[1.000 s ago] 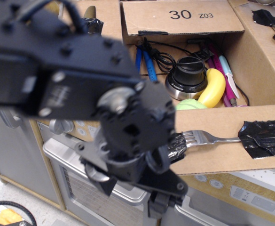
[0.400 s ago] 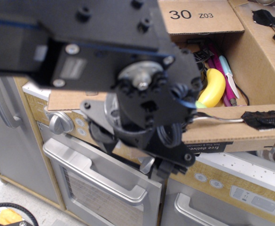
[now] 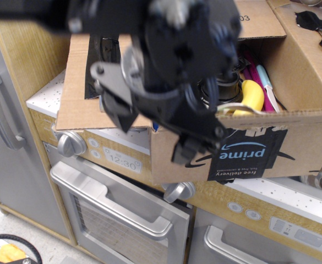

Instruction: Close large4fbox flaps

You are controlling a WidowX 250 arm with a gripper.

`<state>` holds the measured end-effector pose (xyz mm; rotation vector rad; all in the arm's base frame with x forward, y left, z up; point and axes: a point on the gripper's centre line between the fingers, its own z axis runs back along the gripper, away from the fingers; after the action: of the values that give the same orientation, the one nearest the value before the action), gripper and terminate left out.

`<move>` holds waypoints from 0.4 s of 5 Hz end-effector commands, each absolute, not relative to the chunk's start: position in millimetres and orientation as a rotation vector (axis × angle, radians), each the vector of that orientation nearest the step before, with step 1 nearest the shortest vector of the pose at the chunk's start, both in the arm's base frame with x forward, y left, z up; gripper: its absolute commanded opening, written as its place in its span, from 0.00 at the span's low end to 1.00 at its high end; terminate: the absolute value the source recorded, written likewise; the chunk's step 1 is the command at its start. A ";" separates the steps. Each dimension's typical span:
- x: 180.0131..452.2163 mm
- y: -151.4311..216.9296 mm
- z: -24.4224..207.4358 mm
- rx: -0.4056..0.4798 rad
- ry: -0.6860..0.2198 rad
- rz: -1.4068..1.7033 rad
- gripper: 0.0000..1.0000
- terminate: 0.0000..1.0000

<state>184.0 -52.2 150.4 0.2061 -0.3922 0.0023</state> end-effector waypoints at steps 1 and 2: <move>210.9 -34.2 173.0 0.214 -0.445 -0.042 1.00 0.00; 226.3 -20.4 179.6 0.212 -0.461 -0.074 1.00 0.00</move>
<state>224.6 -16.6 168.9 0.1962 -0.4222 -0.0712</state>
